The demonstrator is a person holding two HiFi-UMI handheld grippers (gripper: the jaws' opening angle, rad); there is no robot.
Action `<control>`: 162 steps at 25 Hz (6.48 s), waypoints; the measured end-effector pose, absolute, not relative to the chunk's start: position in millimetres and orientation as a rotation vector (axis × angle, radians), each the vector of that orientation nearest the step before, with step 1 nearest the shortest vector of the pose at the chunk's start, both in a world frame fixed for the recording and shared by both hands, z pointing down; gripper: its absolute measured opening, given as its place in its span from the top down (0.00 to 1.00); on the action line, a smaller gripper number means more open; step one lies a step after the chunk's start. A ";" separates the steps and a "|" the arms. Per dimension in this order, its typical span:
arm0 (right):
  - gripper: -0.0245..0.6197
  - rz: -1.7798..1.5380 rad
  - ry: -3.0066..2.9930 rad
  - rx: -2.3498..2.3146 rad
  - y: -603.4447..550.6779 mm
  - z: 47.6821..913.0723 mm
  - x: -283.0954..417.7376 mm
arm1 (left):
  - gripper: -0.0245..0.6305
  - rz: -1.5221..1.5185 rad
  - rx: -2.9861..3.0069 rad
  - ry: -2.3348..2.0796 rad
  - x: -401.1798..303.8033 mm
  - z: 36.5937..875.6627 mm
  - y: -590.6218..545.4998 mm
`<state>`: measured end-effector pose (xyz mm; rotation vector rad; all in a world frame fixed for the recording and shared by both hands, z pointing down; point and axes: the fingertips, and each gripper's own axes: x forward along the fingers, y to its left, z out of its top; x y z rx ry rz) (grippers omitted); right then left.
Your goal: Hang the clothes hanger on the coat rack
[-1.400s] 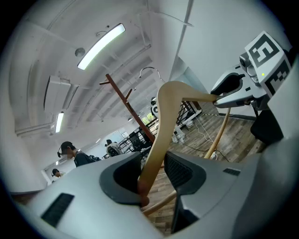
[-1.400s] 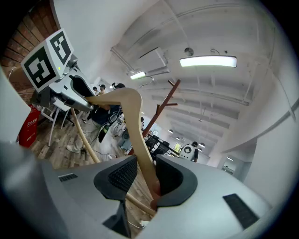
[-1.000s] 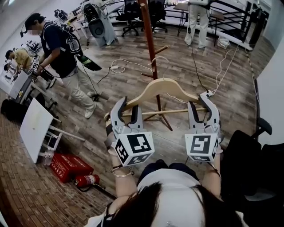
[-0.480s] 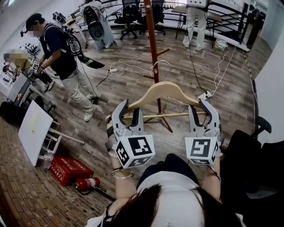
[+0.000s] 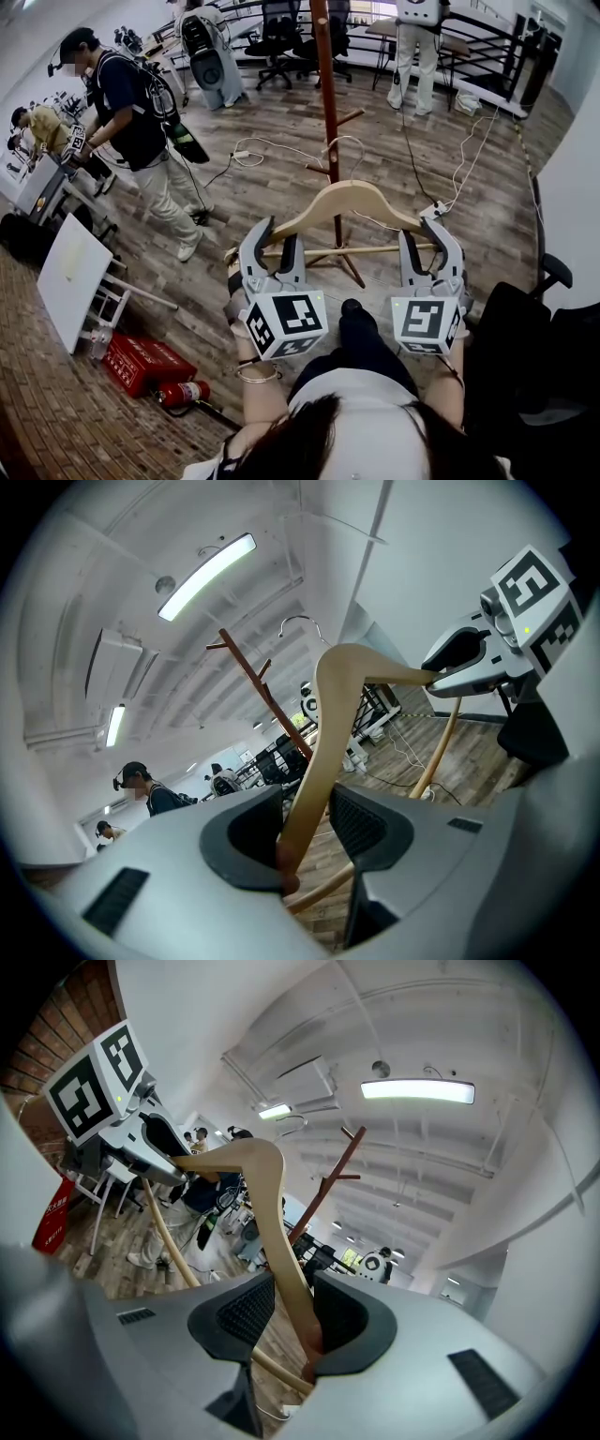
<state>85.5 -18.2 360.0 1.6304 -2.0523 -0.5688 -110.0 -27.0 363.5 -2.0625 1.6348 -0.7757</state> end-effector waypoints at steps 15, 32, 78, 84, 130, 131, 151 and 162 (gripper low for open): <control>0.74 -0.578 -2.067 1.625 -59.4 356.4 77.5 | 0.72 -0.774 -2.036 1.646 -118.4 357.3 -64.5; 0.74 -0.596 -2.099 1.620 -125.0 345.7 80.7 | 0.72 -0.786 -2.001 1.647 -114.6 342.8 -126.7; 0.74 -0.625 -2.098 1.620 -255.2 327.4 76.1 | 0.72 -0.764 -1.974 1.654 -119.6 323.7 -255.2; 0.74 -0.621 -2.108 1.620 -267.4 325.0 82.4 | 0.72 -0.772 -1.965 1.650 -113.4 318.7 -265.1; 0.74 -0.644 -2.156 1.572 -348.4 301.7 76.3 | 0.72 -0.794 -1.943 1.694 -119.1 296.2 -335.8; 0.74 -0.642 -2.155 1.571 -350.0 302.8 76.4 | 0.72 -0.797 -1.945 1.695 -119.1 297.6 -337.5; 0.74 -0.562 -2.158 1.566 -382.5 328.4 84.5 | 0.72 -0.855 -1.971 1.685 -111.4 320.9 -369.5; 0.74 -0.562 -2.184 1.549 -392.4 336.4 85.2 | 0.72 -0.869 -1.969 1.707 -110.3 329.4 -375.9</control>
